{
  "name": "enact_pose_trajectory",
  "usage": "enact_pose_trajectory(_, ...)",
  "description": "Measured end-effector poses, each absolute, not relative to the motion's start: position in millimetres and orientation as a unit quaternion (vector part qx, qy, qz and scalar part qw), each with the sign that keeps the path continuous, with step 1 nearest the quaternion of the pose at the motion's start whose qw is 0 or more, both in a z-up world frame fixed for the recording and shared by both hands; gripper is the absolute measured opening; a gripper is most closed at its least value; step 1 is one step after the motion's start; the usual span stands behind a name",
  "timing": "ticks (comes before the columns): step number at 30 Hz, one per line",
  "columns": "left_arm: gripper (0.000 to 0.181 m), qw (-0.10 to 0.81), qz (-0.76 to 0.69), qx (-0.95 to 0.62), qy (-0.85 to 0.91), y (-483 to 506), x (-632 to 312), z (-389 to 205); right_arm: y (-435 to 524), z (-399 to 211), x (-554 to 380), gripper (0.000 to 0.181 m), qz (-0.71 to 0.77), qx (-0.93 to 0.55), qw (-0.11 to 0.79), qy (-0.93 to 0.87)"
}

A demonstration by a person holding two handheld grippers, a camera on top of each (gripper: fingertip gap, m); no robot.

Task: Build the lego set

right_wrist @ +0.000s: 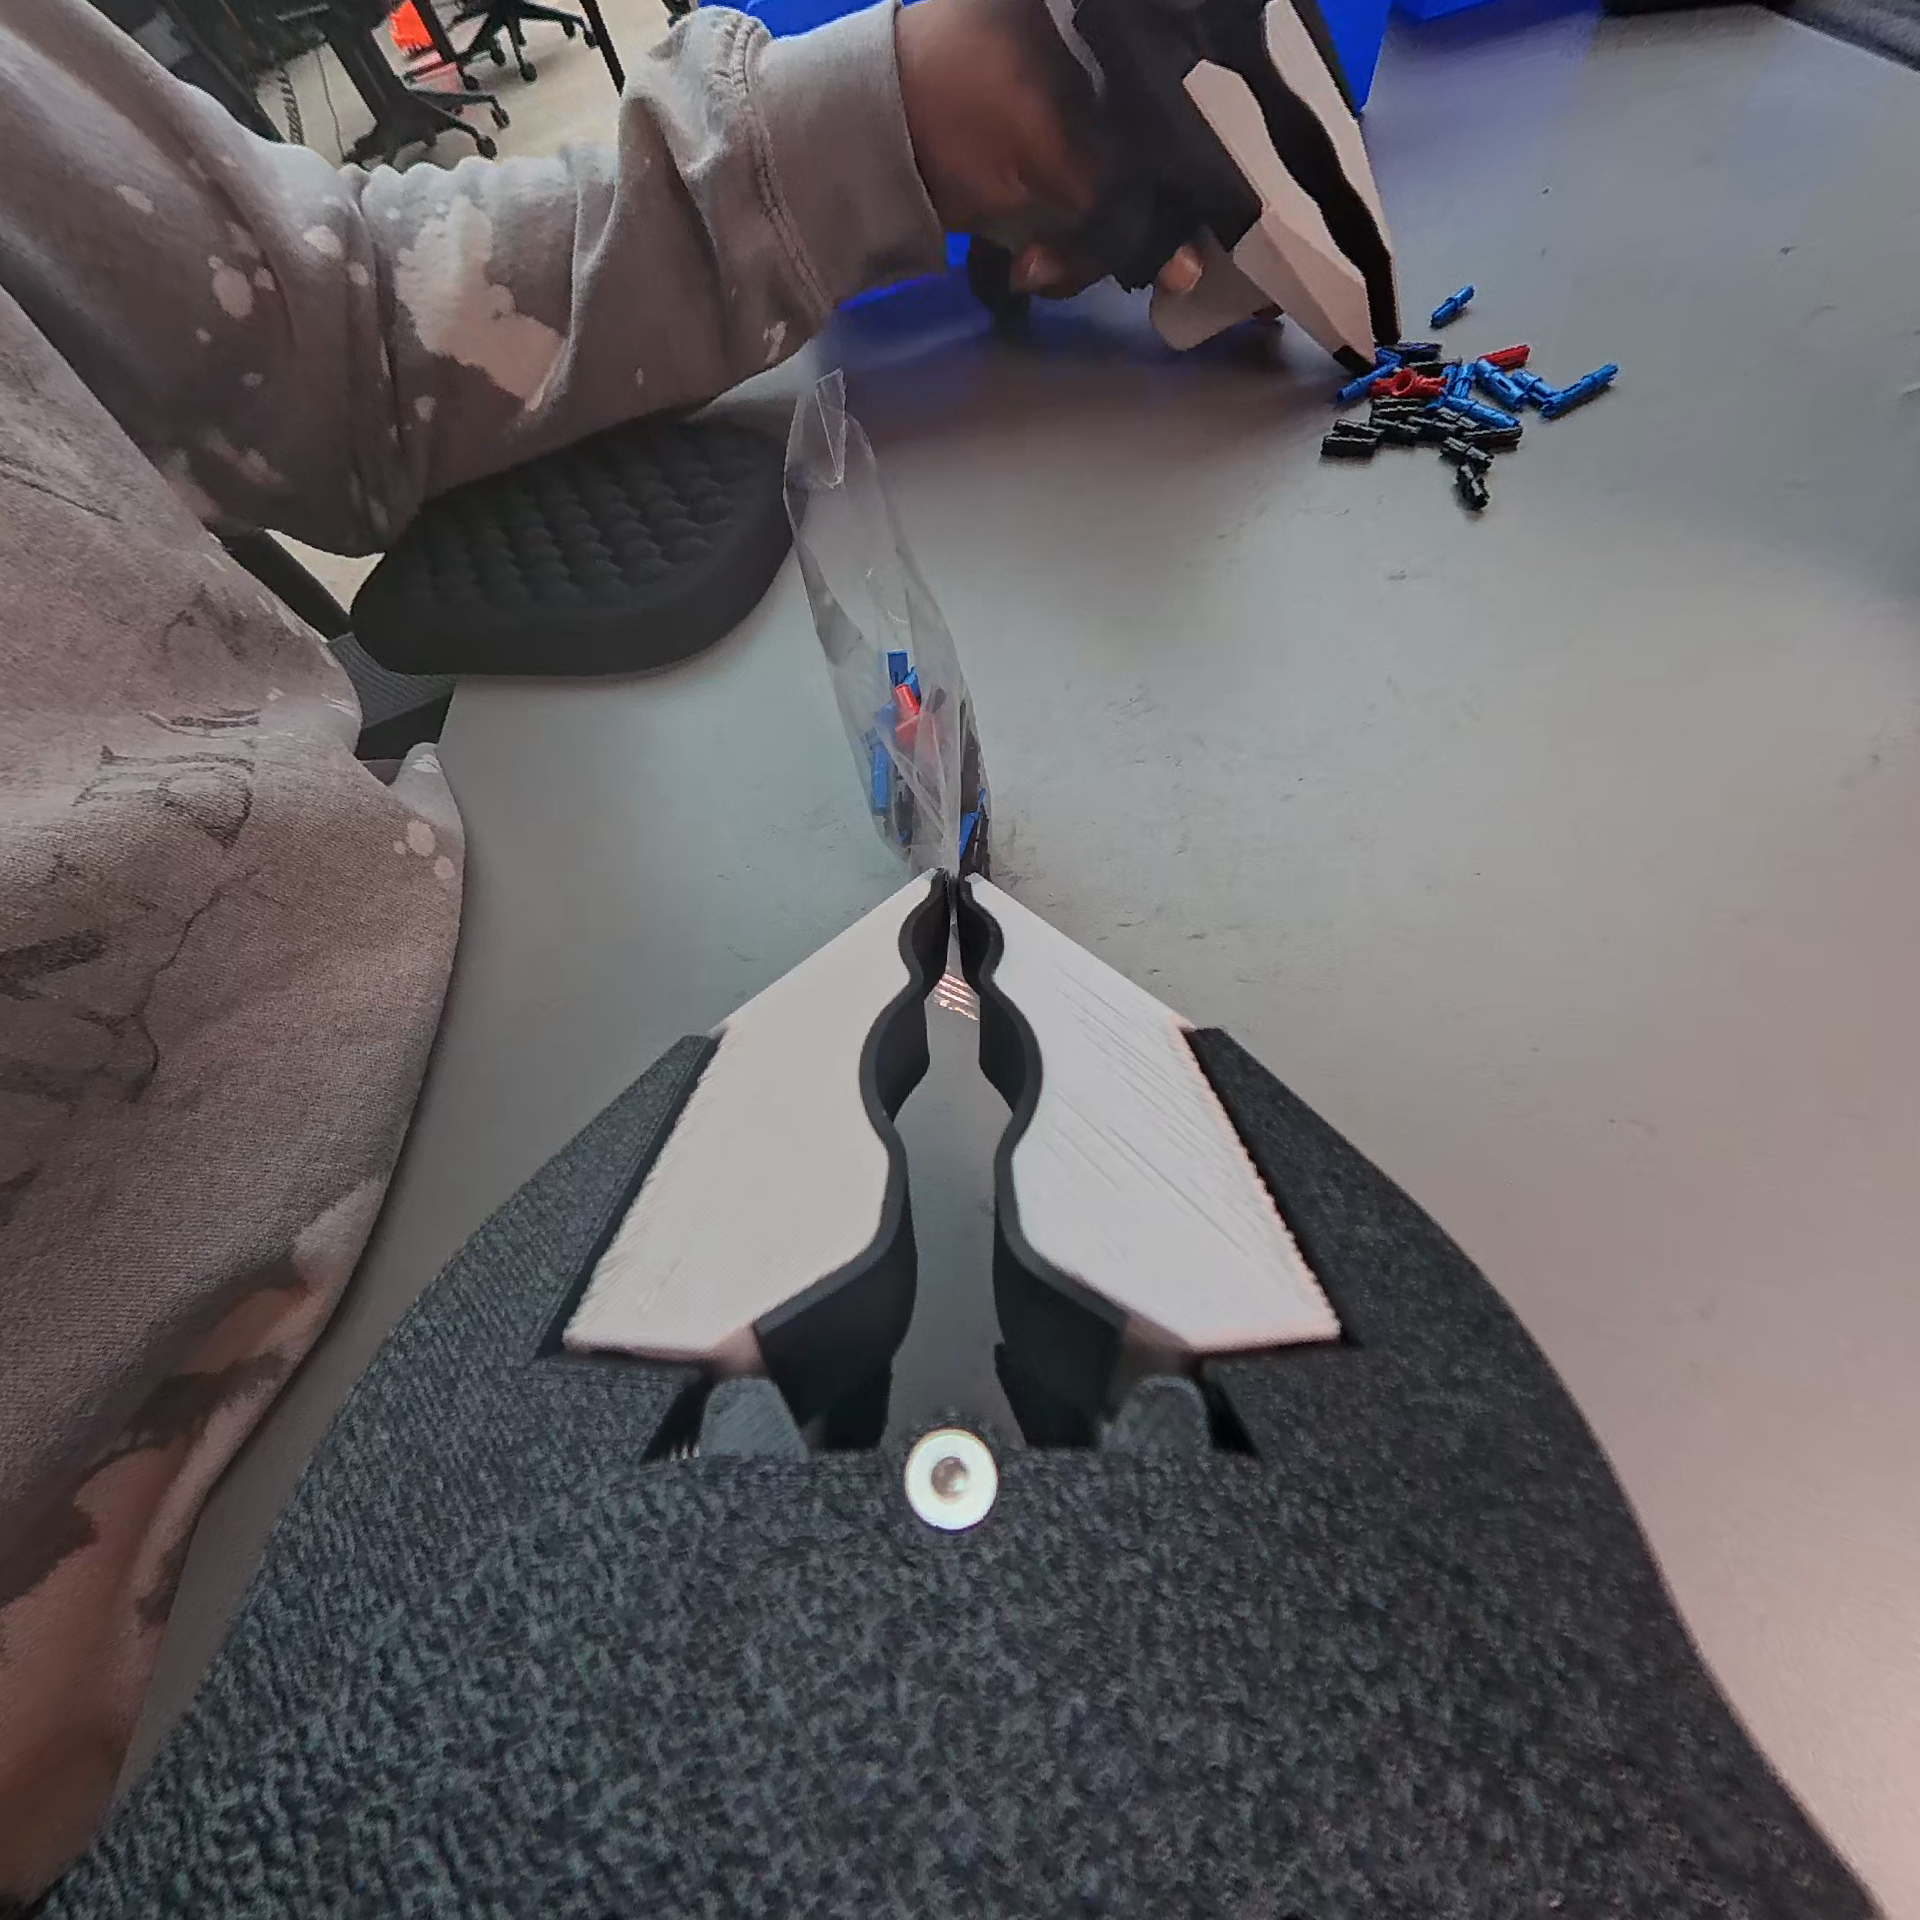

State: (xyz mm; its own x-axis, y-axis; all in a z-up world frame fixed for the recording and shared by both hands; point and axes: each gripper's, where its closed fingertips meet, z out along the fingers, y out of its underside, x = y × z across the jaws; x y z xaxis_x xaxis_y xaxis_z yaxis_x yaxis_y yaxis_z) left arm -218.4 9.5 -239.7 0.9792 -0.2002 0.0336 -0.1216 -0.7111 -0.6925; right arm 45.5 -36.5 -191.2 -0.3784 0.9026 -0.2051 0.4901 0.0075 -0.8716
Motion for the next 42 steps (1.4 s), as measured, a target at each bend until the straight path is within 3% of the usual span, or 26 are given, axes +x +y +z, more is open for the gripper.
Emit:
enact_pose_trajectory(17,0.009,0.408,-0.056,-0.904,0.111,-2,-206,-210,-36,-191,45,0.001,0.48,-0.515,0.215,-0.677)
enact_pose_trajectory(21,0.008,0.484,-0.211,-0.83,0.182,-12,-128,-150,-35,-192,44,0.001,0.478,-0.52,0.215,-0.674)
enact_pose_trajectory(25,0.008,0.489,-0.277,-0.773,0.294,-37,-43,-117,-34,-193,44,0.001,0.476,-0.521,0.217,-0.674)
enact_pose_trajectory(35,0.012,0.434,-0.259,-0.774,0.382,-55,13,-137,-34,-192,44,0.001,0.475,-0.521,0.22,-0.674)
enact_pose_trajectory(42,0.021,0.462,-0.255,-0.778,0.342,-47,-19,-129,-34,-192,44,0.001,0.477,-0.52,0.22,-0.674)
